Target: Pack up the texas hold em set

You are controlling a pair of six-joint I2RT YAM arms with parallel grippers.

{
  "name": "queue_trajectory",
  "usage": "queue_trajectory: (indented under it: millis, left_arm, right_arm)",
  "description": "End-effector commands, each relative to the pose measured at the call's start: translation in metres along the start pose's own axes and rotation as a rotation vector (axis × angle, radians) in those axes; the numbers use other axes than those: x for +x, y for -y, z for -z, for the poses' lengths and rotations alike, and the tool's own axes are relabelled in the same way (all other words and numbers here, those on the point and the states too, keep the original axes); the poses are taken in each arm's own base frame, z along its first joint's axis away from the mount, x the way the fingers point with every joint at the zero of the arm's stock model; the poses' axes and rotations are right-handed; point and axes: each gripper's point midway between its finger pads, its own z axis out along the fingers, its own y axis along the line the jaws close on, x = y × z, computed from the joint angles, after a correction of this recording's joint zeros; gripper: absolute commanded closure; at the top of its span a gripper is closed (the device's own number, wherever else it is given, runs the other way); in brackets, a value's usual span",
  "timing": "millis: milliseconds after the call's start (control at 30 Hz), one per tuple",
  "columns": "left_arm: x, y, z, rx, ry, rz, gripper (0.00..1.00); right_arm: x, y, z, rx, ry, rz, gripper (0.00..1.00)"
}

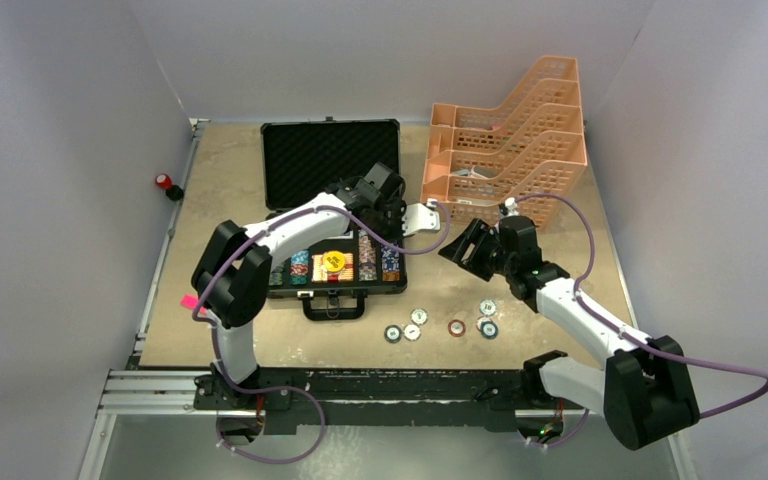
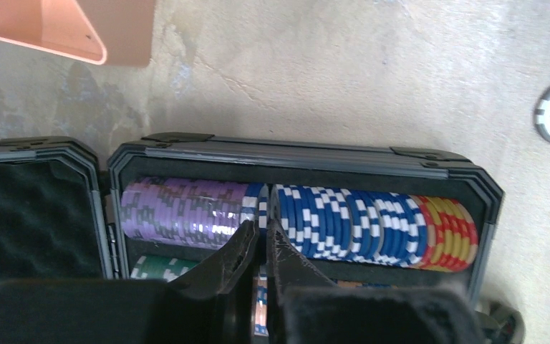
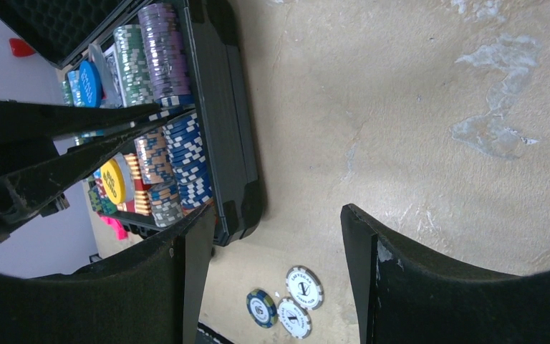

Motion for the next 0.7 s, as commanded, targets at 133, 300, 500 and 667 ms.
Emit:
queue_trajectory:
  millis: [133,300,500,667]
  left_arm:
    - [-0.031,-0.032,0.019,-0.129,0.048,0.071,0.58]
    - [-0.048,-0.028,0.037,-0.122,0.116,0.065,0.67]
    - [-0.037,-0.007,0.029,-0.047,0.115,0.070,0.82]
    - [-0.023,-0.001,0.016,-0.030,0.077,0.109,0.86]
  right_arm:
    - [-0.002,0.000,0.002,-0.012,0.013,0.017,0.32]
    - [-0.005,0.003,0.002,0.016,0.020,0.022,0.32]
    - [-0.009,0.007,0.005,0.049,0.038,0.045,0.32]
    - [-0.006,0.009,0.005,0.050,0.031,0.034,0.32]
